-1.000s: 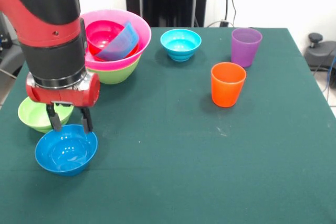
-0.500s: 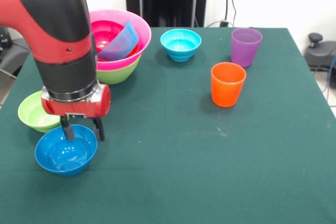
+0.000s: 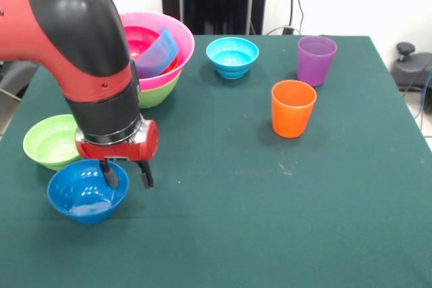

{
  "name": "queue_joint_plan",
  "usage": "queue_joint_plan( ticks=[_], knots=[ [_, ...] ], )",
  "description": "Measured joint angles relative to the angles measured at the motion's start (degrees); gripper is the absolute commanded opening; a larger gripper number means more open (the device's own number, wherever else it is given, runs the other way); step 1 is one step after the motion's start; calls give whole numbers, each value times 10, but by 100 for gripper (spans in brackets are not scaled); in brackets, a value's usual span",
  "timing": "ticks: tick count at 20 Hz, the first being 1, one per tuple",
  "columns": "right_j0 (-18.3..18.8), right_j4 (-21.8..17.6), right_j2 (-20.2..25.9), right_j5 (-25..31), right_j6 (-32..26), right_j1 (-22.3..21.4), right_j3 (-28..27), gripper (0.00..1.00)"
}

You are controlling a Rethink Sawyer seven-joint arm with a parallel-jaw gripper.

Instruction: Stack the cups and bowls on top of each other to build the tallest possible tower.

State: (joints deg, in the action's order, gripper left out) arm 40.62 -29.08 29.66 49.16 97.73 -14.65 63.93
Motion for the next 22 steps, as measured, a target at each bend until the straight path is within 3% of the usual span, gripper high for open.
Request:
queue_joint_plan(
  ticks=[10, 11, 22],
  knots=[
    [18, -1, 9, -12, 0, 18, 5, 100],
    [20, -1, 13, -26, 0, 18, 7, 0],
    [20, -4, 23, -56, 0, 7, 10, 0]
  ],
)
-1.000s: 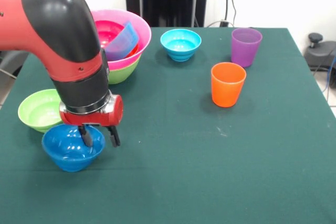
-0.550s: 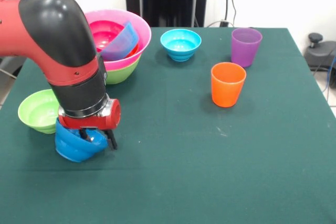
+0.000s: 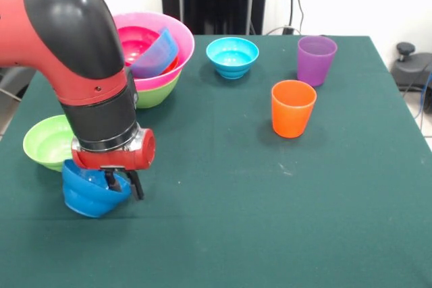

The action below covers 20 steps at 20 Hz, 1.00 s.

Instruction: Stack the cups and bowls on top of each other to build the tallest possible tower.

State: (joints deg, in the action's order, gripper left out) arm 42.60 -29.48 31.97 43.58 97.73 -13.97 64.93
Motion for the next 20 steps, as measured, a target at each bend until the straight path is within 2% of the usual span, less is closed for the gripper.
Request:
queue_joint_plan(
  ticks=[7, 18, 20],
  knots=[
    [-4, -2, -3, -3, 0, -23, 21, 0],
    [-43, 1, -31, -3, 0, -161, 114, 0],
    [-47, 3, -34, -3, 0, -174, 122, 0]
  ],
)
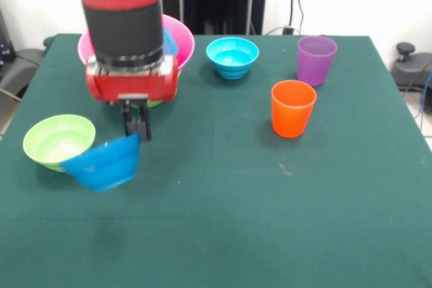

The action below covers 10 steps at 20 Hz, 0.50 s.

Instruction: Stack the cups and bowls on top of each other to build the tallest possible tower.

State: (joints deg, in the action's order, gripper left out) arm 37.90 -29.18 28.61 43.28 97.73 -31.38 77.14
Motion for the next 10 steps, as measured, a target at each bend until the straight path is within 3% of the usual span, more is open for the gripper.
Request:
queue_joint_plan(
  ticks=[10],
  knots=[
    [-16, 22, -18, 0, 0, -86, 58, 0]
  ],
)
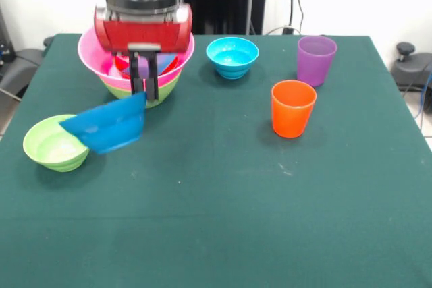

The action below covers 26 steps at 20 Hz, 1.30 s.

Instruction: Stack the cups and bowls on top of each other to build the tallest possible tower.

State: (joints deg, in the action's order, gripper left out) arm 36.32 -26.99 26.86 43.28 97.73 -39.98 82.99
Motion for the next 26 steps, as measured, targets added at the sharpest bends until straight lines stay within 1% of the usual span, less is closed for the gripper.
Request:
queue_joint_plan(
  ticks=[7, 11, 13, 18, 20, 21, 26],
  knots=[
    [3, 41, -22, 3, 0, -78, 70, 0],
    [11, 70, -36, 2, 0, -132, 125, 0],
    [12, 76, -40, 2, 0, -143, 137, 0],
    [20, 105, -60, 2, 0, -195, 197, 0],
    [21, 112, -65, 2, 0, -206, 211, 0],
    [21, 119, -70, 2, 0, -219, 228, 0],
    [21, 135, -83, 2, 0, -240, 269, 0]
  ],
)
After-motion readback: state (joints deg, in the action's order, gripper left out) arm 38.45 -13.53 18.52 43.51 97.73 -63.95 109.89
